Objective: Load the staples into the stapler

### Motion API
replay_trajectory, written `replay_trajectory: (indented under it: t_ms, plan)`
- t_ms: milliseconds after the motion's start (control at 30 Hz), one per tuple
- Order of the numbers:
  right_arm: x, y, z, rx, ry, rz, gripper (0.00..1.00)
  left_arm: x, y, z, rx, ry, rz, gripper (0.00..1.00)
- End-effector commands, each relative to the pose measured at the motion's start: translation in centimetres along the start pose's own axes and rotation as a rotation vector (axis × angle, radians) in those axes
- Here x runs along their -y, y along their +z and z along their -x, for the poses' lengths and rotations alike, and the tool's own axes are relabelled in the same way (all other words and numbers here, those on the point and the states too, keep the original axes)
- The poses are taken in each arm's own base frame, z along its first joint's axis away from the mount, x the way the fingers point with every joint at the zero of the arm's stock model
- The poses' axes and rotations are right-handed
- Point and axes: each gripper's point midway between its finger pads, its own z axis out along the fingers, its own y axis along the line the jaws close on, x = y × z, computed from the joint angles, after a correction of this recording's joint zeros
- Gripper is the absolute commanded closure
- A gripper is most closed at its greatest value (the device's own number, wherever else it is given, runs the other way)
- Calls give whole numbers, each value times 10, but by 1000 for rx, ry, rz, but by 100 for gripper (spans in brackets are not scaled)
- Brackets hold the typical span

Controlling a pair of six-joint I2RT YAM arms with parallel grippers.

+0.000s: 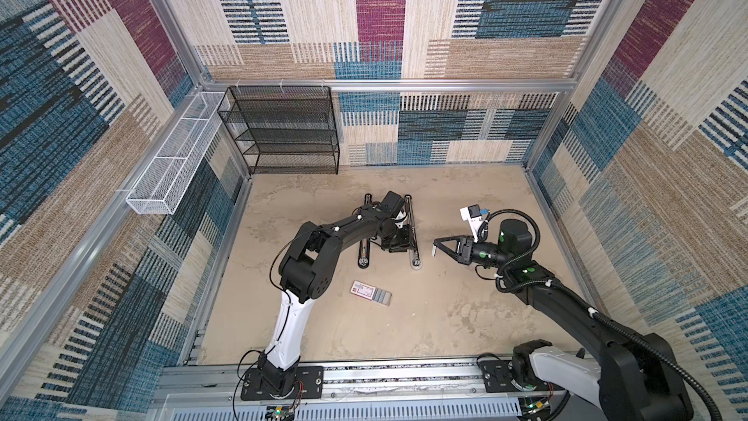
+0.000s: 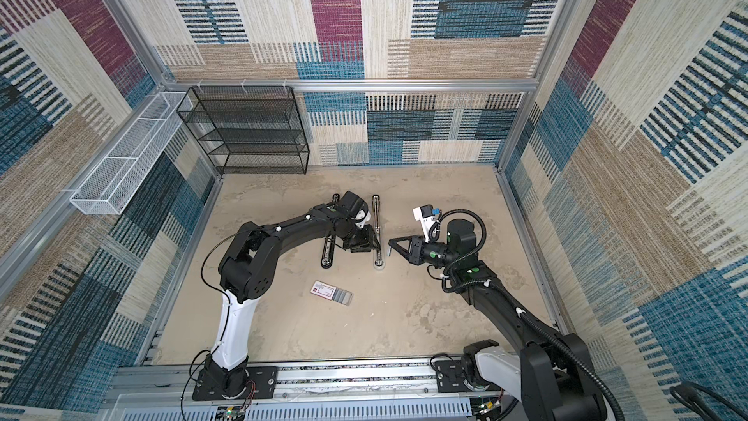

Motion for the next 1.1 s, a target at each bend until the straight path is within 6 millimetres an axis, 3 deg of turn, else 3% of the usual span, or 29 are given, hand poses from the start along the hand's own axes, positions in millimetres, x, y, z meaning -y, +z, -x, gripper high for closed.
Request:
replay_trajectory:
  t_ms: [0, 233, 467, 700, 900, 1067]
  plan:
    - [5, 2, 9, 24, -23, -36, 82, 19, 5, -3, 0, -10, -84, 58]
    - [29, 3, 23, 58, -21, -168, 83, 31, 8, -11, -2, 3, -107, 59]
    - [62, 6, 47, 75, -15, -354, 81, 19, -44, -18, 101, 39, -33, 60]
    - [93, 27, 61, 23, -9, -504, 81, 2, -94, -28, 208, 32, 10, 59]
    - [115, 53, 62, -48, -42, -638, 81, 5, -115, -36, 272, 51, -25, 57]
    - [126, 72, 61, -95, -73, -706, 81, 8, -118, -42, 284, 54, -68, 57]
